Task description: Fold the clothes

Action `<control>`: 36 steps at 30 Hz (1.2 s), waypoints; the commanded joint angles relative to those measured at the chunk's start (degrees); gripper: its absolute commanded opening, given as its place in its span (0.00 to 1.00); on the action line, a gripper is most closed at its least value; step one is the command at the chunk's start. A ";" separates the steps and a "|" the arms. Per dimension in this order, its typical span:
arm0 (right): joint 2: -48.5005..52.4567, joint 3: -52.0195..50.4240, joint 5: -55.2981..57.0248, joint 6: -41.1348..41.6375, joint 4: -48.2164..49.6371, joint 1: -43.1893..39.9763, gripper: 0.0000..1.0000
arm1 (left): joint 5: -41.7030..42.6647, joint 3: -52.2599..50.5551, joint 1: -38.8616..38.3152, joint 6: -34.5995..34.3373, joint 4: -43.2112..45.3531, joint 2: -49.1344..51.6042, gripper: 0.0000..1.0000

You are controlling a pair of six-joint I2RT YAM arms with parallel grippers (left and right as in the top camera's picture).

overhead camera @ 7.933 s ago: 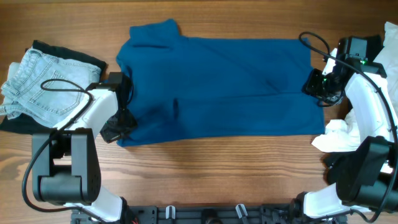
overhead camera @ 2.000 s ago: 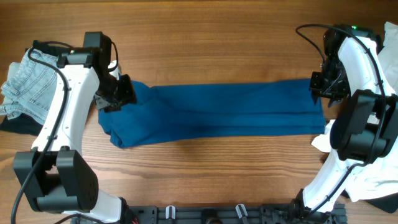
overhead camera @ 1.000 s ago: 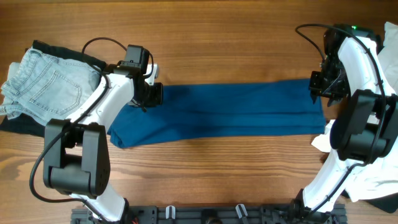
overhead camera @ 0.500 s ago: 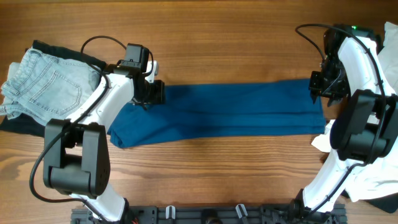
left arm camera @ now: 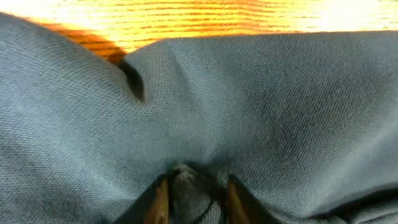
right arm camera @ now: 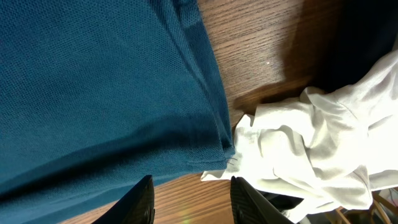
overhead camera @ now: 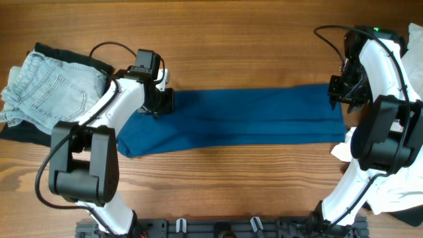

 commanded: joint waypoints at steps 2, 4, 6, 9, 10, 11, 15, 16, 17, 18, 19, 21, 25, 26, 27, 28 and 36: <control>-1.55 -0.37 -0.70 -0.74 -0.24 -0.35 0.40 | 0.09 -0.39 -0.24 0.04 0.00 0.66 0.04; -1.55 -0.37 -0.70 -0.74 -0.24 -0.35 0.40 | 0.07 0.11 -0.24 0.04 -0.72 -0.13 0.04; -1.55 -0.37 -0.70 -0.74 -0.24 -0.35 0.40 | 0.07 1.27 -0.24 0.04 -1.31 -2.08 0.04; -1.55 -0.37 -0.70 -0.76 -0.17 -0.35 0.41 | 0.09 3.02 -0.26 0.00 -1.68 -5.29 0.05; -1.55 -0.37 -0.68 -0.76 -0.07 -0.35 0.40 | 0.11 3.10 -0.26 -0.04 -1.66 -5.97 0.07; -1.55 -0.37 -0.68 -0.74 -0.04 -0.35 0.40 | 0.13 3.10 -0.26 -0.28 -1.66 -6.43 0.08; -1.55 -0.37 -0.68 -0.74 -0.04 -0.35 0.41 | 3.56 3.08 -1.14 -0.42 0.59 -6.49 0.06; -1.55 -0.37 -0.68 -0.76 -0.04 -0.35 0.40 | 3.54 3.08 -1.60 -0.39 1.64 -6.49 0.06; -1.55 -0.37 -0.68 -0.81 -0.04 -0.35 0.40 | 3.54 3.08 -2.86 -0.39 4.24 -6.40 0.09; -1.55 -0.37 -0.68 -0.81 -0.04 -0.35 0.40 | 3.52 3.08 -3.52 -0.37 5.42 -6.34 0.11; -1.55 -0.37 -0.68 -0.81 -0.04 -0.35 0.40 | 3.43 3.04 -4.13 -0.35 6.43 -6.27 0.12; -1.55 -0.37 -0.68 -0.92 -0.04 -0.35 0.40 | 1.44 3.02 -5.11 -0.37 7.34 -5.97 0.18; -1.55 -0.37 -0.68 -0.98 -0.07 -0.35 0.41 | -3.21 2.97 -4.55 -0.37 4.66 -5.92 0.57; -1.55 -0.37 -0.68 -0.96 -0.07 -0.35 0.40 | -3.61 2.99 -3.80 -0.37 3.30 -5.97 0.59; -1.55 -0.37 -0.70 -0.98 -0.07 -0.35 0.41 | -4.37 3.02 -2.89 -0.39 1.77 -6.21 0.63; -1.55 -0.37 -0.68 -1.01 -0.07 -0.35 0.40 | -5.25 3.08 -1.81 -0.39 0.20 -6.62 0.64; -1.55 -0.37 -0.68 -0.98 -0.04 -0.35 0.41 | -9.90 1.57 10.16 -1.75 -10.95 -10.73 0.70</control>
